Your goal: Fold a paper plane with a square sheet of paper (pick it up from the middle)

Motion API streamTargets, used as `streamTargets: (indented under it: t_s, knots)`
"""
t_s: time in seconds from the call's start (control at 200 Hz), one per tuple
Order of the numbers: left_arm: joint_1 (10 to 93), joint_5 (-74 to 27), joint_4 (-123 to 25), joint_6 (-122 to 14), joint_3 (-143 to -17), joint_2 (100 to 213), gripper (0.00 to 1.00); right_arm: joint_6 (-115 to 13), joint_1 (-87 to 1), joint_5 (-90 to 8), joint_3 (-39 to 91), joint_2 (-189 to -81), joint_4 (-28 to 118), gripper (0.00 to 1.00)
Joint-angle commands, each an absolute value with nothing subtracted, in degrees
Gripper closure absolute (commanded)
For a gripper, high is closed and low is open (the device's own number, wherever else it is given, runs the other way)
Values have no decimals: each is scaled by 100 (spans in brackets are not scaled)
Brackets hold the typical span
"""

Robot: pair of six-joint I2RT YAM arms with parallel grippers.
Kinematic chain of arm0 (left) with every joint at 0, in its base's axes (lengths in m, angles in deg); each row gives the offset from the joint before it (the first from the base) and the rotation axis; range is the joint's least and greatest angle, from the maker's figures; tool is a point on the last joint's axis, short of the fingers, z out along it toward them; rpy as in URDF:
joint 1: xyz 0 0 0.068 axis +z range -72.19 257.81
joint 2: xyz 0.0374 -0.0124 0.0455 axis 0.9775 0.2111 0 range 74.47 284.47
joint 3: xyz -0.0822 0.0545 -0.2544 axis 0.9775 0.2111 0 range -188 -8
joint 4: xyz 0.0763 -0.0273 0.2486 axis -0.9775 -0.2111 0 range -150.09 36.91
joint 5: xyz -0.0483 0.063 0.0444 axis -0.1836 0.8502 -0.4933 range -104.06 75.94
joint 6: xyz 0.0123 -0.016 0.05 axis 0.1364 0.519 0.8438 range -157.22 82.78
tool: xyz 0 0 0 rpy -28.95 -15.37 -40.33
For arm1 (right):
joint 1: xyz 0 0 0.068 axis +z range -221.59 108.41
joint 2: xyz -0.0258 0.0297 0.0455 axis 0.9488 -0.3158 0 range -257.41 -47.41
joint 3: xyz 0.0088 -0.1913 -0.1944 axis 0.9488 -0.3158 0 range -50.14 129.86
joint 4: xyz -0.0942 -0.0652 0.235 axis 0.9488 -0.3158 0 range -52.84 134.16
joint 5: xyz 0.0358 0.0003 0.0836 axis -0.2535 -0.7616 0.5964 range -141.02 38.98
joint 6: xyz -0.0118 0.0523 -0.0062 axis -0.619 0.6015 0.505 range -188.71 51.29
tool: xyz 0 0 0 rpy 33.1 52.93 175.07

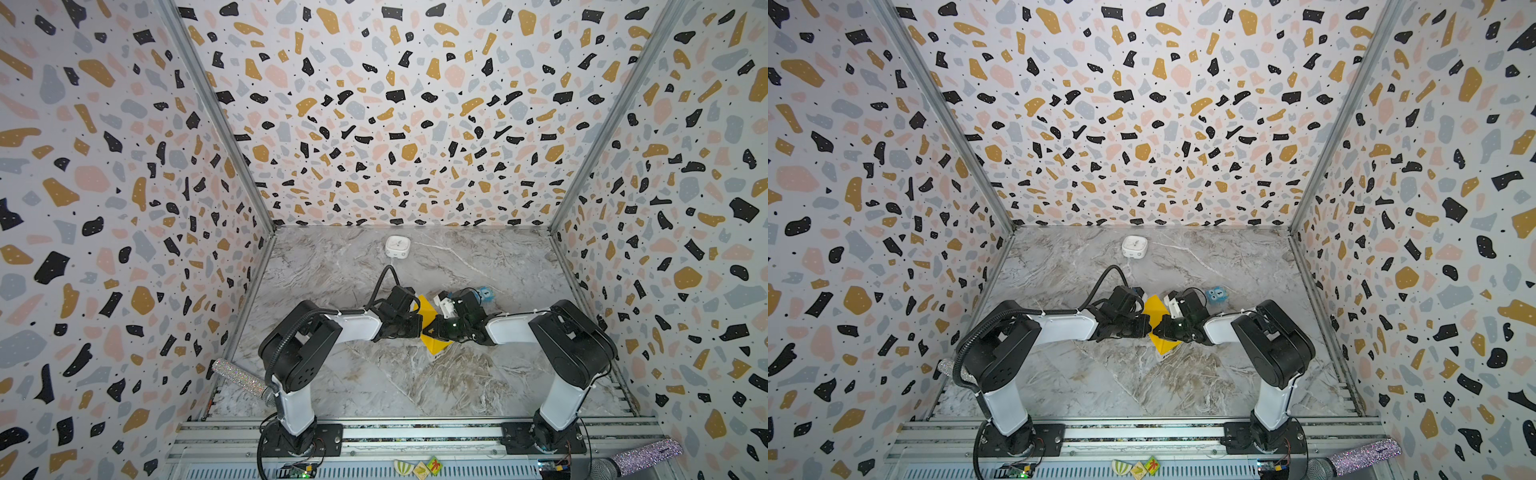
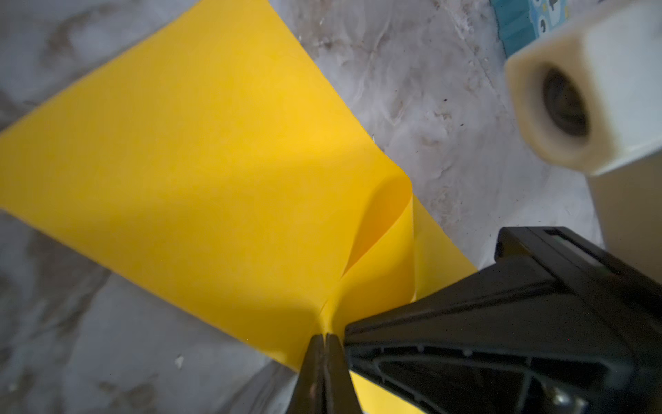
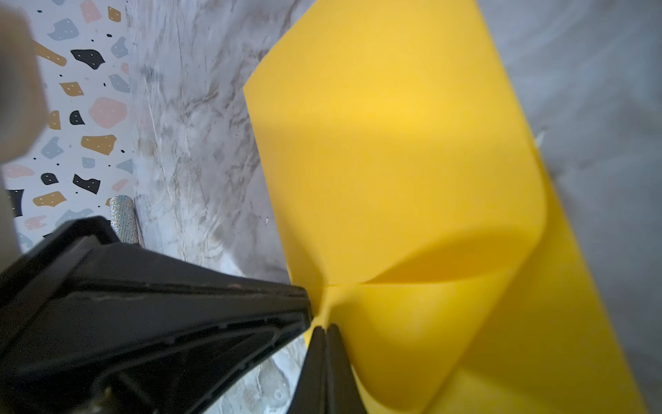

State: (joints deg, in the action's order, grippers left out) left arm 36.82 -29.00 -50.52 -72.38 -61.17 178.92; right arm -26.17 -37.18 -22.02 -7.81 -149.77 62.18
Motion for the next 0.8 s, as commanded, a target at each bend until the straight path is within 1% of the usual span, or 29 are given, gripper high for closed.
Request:
streamTargets:
  t_s: [0.0, 0.14, 0.38, 0.511, 0.796]
  knots:
    - [3664, -2768, -5090, -7149, -6126, 17951, 100, -2661, -3692, -2520, -919, -15075, 5505, 100]
    - [3662, -2689, -5186, -7116, -6082, 18002, 100, -2694, -3698, -2426, -896, -14987, 5556, 100]
    - [3666, -2442, -5363, -6976, -5946, 17955, 100, -3072, -3794, -1756, -931, -14347, 5737, 95]
    - [3668, -2425, -5340, -6960, -5854, 17950, 100, -3036, -3799, -1524, -1138, -14187, 5696, 95]
    - [3664, -2424, -5299, -6998, -5827, 17933, 100, -2988, -3720, -1479, -1494, -14044, 5637, 96]
